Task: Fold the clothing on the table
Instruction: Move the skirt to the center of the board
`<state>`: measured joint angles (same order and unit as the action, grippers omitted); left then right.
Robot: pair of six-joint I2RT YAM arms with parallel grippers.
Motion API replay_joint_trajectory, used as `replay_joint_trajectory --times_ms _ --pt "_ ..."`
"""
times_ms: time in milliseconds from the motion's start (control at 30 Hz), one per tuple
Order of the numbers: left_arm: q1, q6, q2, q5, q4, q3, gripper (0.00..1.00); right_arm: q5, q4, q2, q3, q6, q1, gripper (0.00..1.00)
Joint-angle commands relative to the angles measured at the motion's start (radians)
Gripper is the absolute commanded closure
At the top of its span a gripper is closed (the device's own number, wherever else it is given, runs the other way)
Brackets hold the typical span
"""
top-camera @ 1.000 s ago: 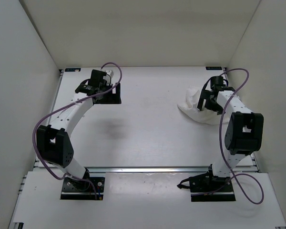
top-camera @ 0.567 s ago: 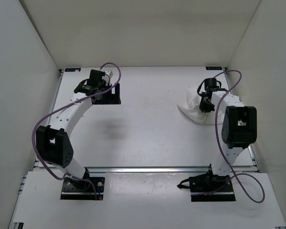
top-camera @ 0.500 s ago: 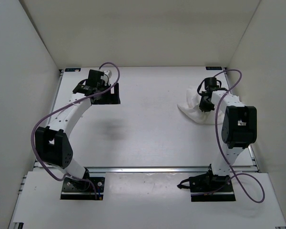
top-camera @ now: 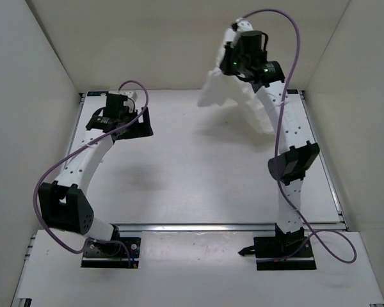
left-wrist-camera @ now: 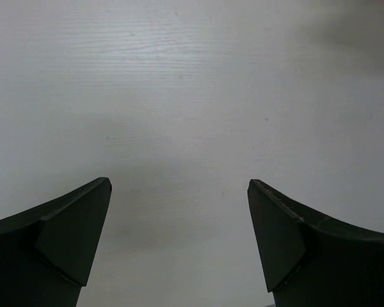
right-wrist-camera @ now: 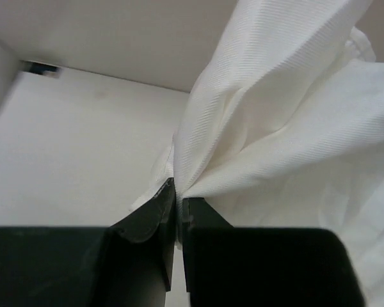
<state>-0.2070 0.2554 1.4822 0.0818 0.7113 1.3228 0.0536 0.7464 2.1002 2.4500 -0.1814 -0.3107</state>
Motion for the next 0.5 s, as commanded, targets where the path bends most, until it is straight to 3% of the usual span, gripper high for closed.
replay_joint_trajectory --times_ms 0,100,167,267,367,400,433,467 --pt "0.049 0.042 -0.118 -0.112 0.007 0.023 0.01 0.028 0.171 -0.028 0.259 0.033 -0.128 1.00" --pt "0.051 0.044 -0.140 -0.154 0.028 0.047 0.01 0.055 0.098 -0.188 -0.019 -0.021 -0.052 1.00" --pt "0.049 0.048 -0.140 -0.154 0.039 0.061 0.01 0.069 -0.067 -0.384 -0.435 -0.045 0.011 1.00" --pt "0.055 0.044 -0.140 -0.143 0.031 0.072 0.01 0.100 -0.235 -0.595 -0.893 -0.098 0.079 0.99" --pt "0.055 0.032 -0.154 -0.126 0.033 0.064 0.01 0.150 -0.263 -0.696 -1.187 -0.101 0.127 0.99" --pt "0.055 0.036 -0.163 -0.117 0.033 0.053 0.01 0.178 -0.256 -0.701 -1.229 -0.084 0.140 0.91" --pt "0.054 0.028 -0.161 -0.110 0.027 0.043 0.01 0.192 -0.257 -0.692 -1.316 -0.082 0.147 0.75" --pt "0.060 0.028 -0.169 -0.084 0.017 0.035 0.01 0.219 -0.257 -0.681 -1.382 -0.058 0.139 0.65"
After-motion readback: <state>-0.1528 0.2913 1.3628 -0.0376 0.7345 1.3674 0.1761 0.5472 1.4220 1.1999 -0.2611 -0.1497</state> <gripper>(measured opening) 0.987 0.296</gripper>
